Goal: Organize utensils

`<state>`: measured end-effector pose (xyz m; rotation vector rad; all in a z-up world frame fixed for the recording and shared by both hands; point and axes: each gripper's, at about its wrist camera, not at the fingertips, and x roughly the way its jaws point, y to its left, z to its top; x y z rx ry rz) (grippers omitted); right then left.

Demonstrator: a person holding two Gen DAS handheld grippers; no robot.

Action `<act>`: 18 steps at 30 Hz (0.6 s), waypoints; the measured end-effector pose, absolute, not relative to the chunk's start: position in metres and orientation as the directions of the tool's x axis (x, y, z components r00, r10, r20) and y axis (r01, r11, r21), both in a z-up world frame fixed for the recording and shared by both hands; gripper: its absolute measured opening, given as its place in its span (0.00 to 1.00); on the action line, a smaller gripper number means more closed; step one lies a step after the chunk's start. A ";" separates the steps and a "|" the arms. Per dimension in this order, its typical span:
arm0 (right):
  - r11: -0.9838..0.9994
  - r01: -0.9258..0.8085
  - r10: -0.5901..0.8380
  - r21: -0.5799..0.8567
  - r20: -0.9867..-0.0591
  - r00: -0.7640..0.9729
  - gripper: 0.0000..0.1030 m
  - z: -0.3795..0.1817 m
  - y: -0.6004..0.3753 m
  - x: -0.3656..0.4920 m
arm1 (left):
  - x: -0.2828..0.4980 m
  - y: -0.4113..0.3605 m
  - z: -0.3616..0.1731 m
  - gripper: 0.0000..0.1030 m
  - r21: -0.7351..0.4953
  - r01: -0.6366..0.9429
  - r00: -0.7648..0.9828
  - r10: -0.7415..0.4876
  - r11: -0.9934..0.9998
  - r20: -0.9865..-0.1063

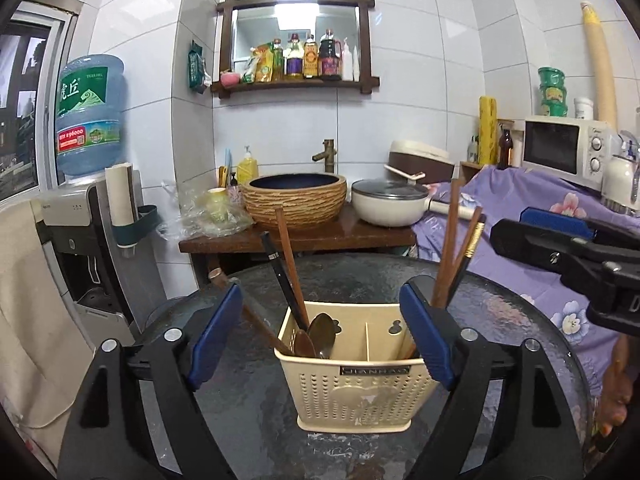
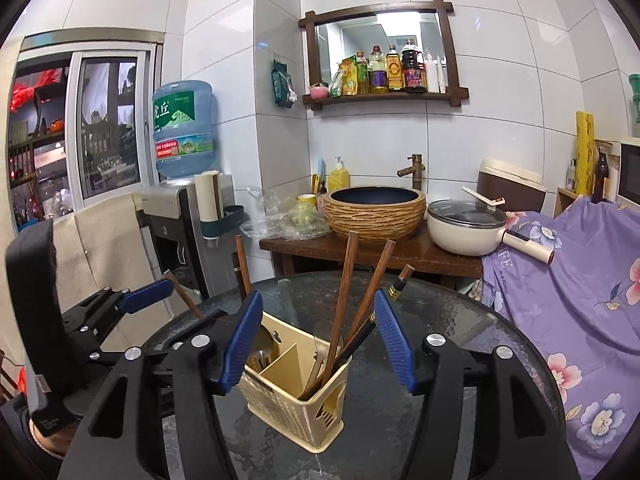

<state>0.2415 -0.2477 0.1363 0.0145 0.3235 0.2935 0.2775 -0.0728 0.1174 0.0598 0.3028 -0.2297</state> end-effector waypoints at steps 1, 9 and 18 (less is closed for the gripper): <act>0.959 -0.277 0.283 0.066 -0.310 0.908 0.62 0.135 -0.249 0.239 | 0.268 -0.070 0.118 0.83 0.024 0.231 0.933 -0.215 0.973 -0.289; 0.970 -0.238 0.244 0.057 -0.264 0.933 0.94 0.103 -0.257 0.172 | 0.209 -0.027 0.090 0.94 -0.012 0.152 0.955 -0.150 0.988 -0.258; 0.958 -0.262 0.287 0.121 -0.327 0.901 0.94 0.035 -0.230 0.096 | 0.139 0.005 0.029 0.94 -0.039 0.113 0.915 -0.119 0.993 -0.386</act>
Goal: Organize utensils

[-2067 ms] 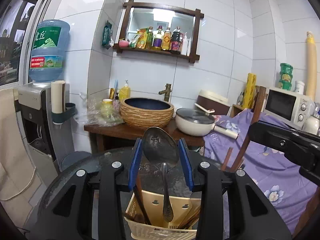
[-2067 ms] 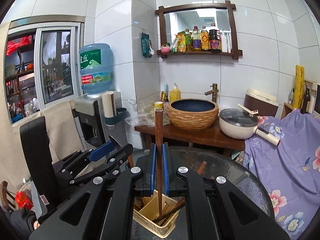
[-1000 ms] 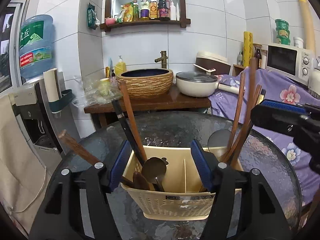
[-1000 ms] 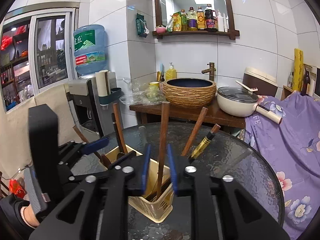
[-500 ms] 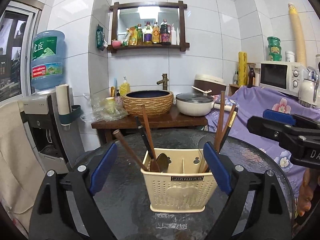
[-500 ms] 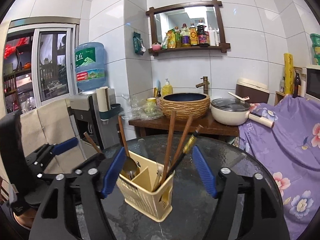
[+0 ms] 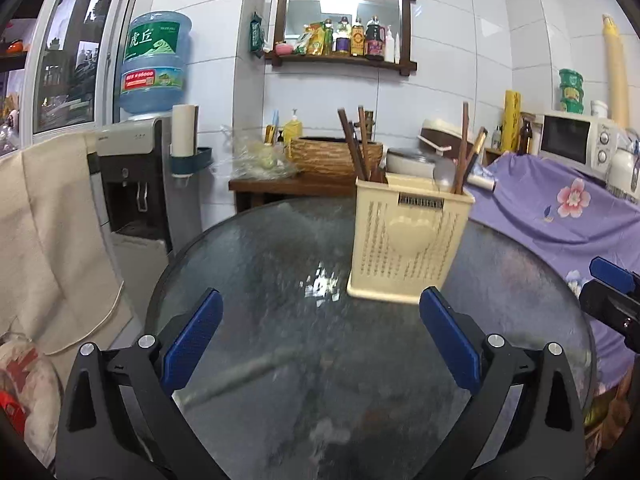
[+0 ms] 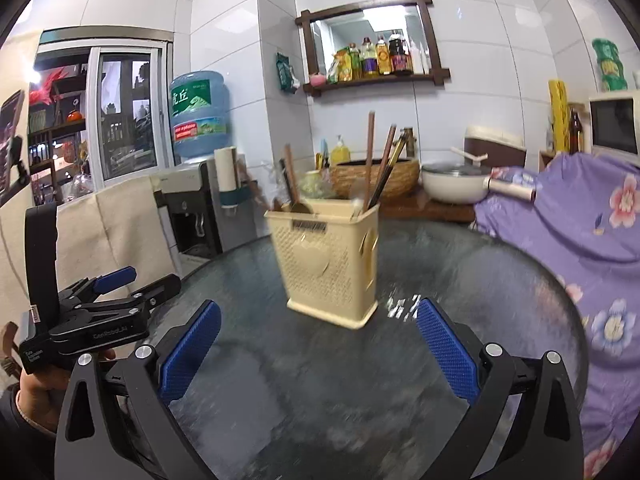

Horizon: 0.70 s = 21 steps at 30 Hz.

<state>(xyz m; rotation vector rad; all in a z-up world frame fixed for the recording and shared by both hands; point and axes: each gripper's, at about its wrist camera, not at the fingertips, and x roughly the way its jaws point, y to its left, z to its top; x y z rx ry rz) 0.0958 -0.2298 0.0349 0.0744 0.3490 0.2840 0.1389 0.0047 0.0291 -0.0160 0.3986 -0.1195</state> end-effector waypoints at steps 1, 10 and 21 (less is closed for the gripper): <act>0.956 -0.261 0.291 0.132 -0.330 0.898 0.94 0.029 -0.226 0.088 | 0.129 0.006 0.024 0.94 -0.036 0.122 0.909 -0.126 0.992 -0.396; 0.974 -0.217 0.228 0.070 -0.307 0.924 0.94 0.022 -0.206 0.022 | 0.055 0.014 0.010 0.94 -0.041 0.103 0.908 -0.111 0.994 -0.404; 0.983 -0.176 0.183 0.050 -0.250 0.951 0.94 0.027 -0.217 -0.026 | 0.003 0.021 0.027 0.94 -0.024 0.067 0.938 -0.071 0.997 -0.339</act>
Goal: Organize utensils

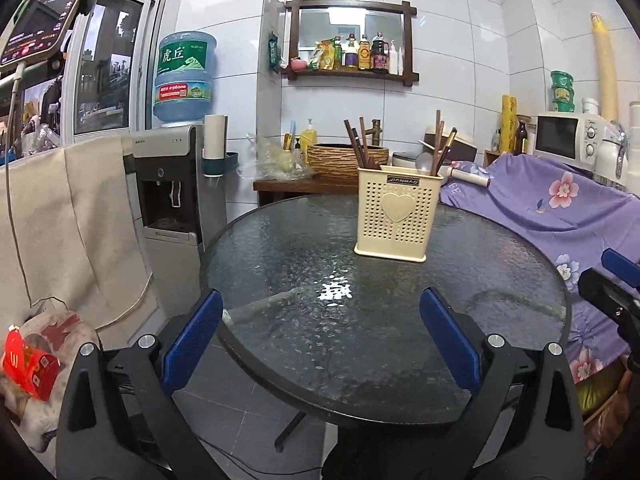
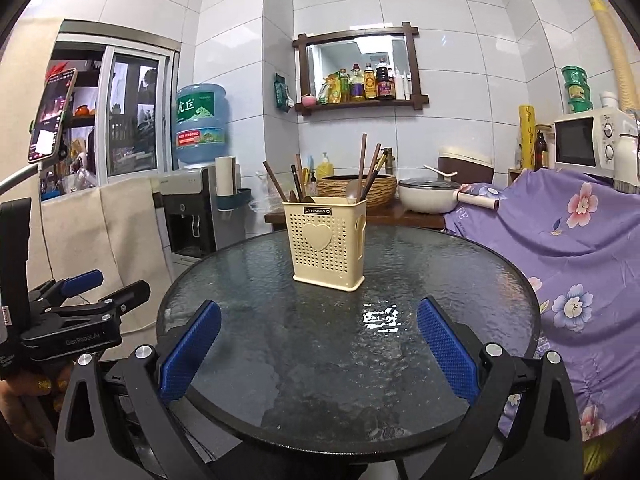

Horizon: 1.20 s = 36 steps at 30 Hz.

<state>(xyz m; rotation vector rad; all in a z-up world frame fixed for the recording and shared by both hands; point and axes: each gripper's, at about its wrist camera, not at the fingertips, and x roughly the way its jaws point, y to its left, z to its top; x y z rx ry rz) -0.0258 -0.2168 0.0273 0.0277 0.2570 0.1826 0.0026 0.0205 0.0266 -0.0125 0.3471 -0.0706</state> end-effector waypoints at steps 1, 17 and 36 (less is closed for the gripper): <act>0.983 -0.177 0.184 0.050 -0.246 0.952 0.94 0.027 -0.217 -0.028 | 0.000 0.020 0.027 0.94 -0.034 0.076 0.937 -0.083 0.997 -0.340; 0.983 -0.177 0.184 0.050 -0.227 0.956 0.94 0.028 -0.221 -0.043 | -0.010 0.020 0.030 0.94 -0.046 0.083 0.935 -0.094 0.995 -0.343; 0.983 -0.178 0.182 0.039 -0.225 0.957 0.94 0.030 -0.219 -0.045 | -0.016 0.017 0.028 0.94 -0.028 0.075 0.938 -0.080 0.997 -0.337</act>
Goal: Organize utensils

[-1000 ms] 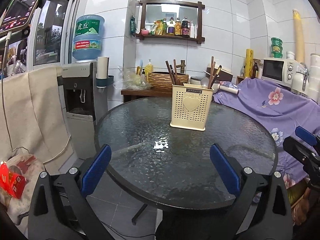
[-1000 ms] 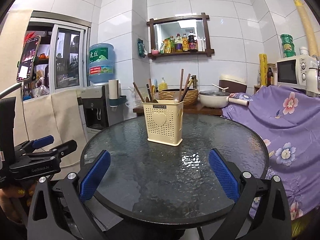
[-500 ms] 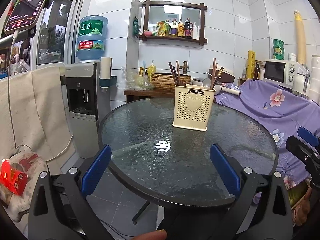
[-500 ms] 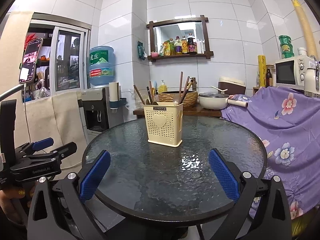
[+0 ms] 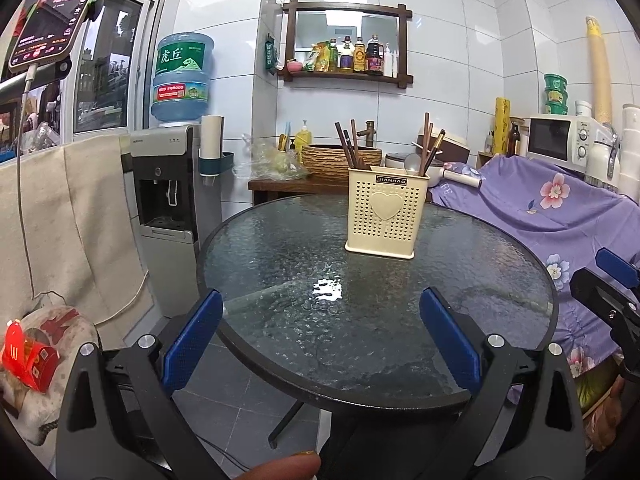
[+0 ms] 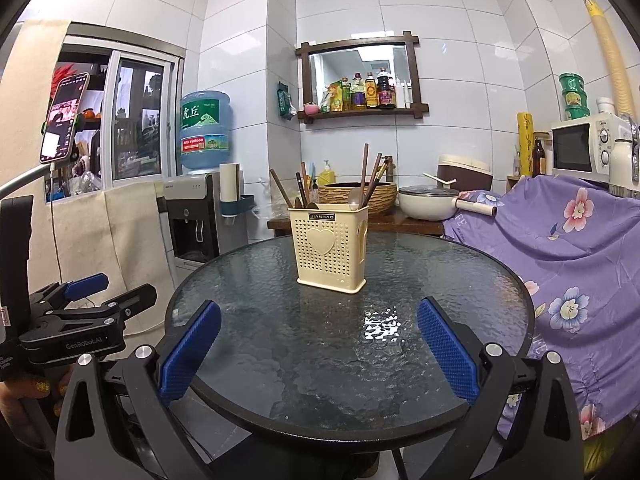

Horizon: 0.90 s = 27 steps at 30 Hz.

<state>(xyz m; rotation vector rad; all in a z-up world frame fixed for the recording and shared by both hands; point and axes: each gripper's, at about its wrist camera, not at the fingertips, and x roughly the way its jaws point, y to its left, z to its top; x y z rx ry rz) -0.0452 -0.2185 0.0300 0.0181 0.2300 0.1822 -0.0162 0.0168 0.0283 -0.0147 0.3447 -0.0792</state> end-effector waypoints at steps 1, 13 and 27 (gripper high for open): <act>0.984 -0.175 0.179 0.037 -0.225 0.958 0.94 0.030 -0.218 -0.045 | -0.016 0.017 0.028 0.94 -0.027 0.075 0.938 -0.080 0.997 -0.336; 0.984 -0.172 0.177 0.043 -0.221 0.959 0.94 0.031 -0.217 -0.047 | -0.016 0.016 0.029 0.94 -0.030 0.084 0.938 -0.089 0.996 -0.336; 0.984 -0.172 0.177 0.044 -0.221 0.959 0.94 0.030 -0.217 -0.047 | -0.014 0.016 0.030 0.94 -0.033 0.075 0.935 -0.082 0.997 -0.344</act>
